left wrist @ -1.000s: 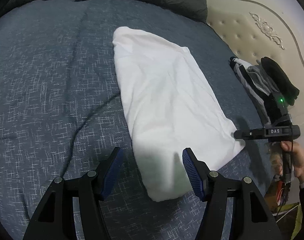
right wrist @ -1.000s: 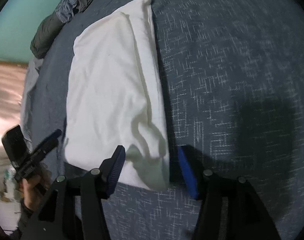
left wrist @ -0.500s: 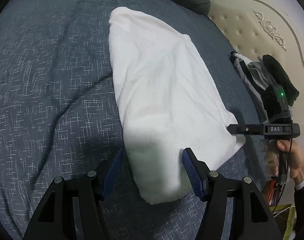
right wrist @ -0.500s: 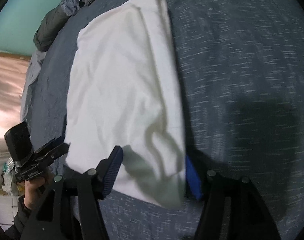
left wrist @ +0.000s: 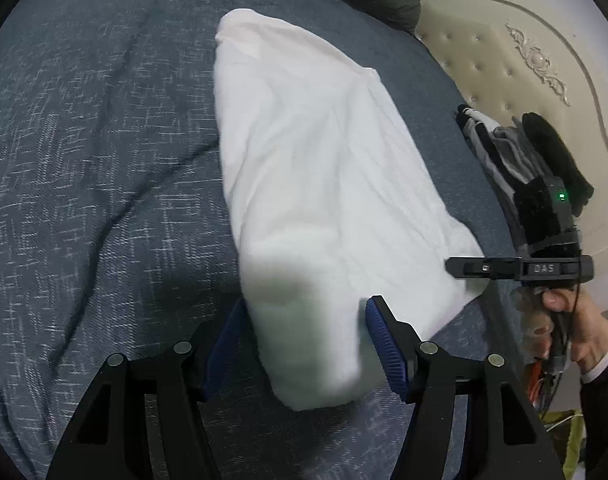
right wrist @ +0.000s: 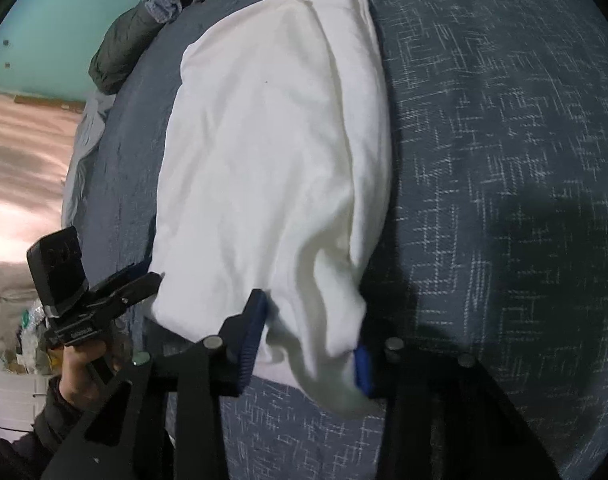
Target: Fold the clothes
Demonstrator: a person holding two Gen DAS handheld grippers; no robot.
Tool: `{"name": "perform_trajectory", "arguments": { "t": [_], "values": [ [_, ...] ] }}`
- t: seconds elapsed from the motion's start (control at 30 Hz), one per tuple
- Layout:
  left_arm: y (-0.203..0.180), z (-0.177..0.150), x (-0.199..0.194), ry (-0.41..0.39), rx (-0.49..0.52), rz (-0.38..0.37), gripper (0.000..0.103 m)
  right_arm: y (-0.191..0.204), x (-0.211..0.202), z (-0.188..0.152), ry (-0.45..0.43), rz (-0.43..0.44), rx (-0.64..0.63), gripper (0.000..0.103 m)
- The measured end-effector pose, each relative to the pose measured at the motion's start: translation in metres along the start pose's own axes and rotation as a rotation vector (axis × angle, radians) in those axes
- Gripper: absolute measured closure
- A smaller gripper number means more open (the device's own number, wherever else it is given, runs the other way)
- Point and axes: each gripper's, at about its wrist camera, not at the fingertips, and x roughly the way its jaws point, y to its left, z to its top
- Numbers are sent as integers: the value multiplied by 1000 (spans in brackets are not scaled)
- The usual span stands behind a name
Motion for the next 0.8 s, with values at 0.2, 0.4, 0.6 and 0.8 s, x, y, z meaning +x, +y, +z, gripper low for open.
{"name": "perform_trajectory", "arguments": {
  "t": [0.2, 0.4, 0.6, 0.8],
  "values": [
    [0, 4, 7, 4, -17, -13, 37, -2, -2, 2, -7, -6, 2, 64],
    [-2, 3, 13, -3, -19, 0, 37, -14, -8, -2, -9, 1, 10, 64],
    [2, 5, 14, -12, -43, -9, 37, -17, -10, -3, -12, 11, 18, 64],
    [11, 8, 15, 10, -92, -48, 37, -22, -14, -4, -10, 11, 12, 64]
  ]
}}
